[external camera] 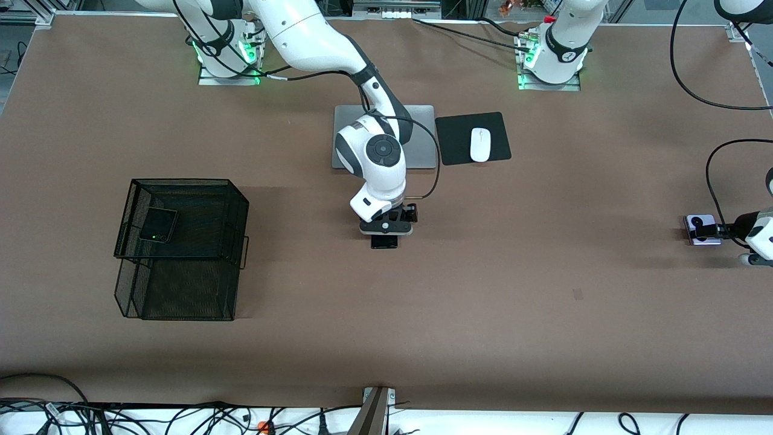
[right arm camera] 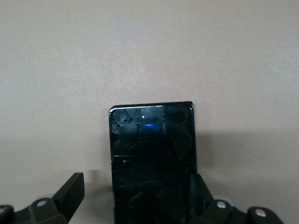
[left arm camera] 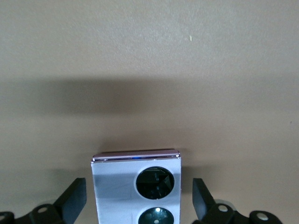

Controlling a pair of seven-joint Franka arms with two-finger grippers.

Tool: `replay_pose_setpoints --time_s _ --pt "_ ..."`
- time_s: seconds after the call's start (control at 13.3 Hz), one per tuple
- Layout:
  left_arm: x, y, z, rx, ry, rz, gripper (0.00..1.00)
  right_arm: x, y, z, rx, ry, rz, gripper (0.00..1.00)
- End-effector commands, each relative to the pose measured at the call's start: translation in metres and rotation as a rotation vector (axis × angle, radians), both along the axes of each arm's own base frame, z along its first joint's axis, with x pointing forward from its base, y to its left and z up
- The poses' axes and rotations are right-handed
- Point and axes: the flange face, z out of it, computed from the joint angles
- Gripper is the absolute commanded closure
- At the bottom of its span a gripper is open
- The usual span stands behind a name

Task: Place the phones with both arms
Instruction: 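Grasp the lavender flip phone with the left gripper while the right gripper lifts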

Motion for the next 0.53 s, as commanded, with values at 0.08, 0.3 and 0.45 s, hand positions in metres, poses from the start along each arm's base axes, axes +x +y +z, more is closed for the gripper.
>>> replay_pose_setpoints --time_s 0.08,0.3,0.45 --pt "-0.011 0.001 -0.008 -0.004 0.032 -0.021 0.00 -0.001 -0.004 0.003 0.018 0.014 -0.021 0.00" --pt "-0.013 0.003 -0.011 0.000 0.035 -0.006 0.05 0.007 -0.010 0.011 0.026 0.010 -0.042 0.00" --pt "-0.013 0.003 -0.011 0.000 0.036 -0.009 0.41 0.009 -0.012 0.013 0.027 0.010 -0.052 0.00"
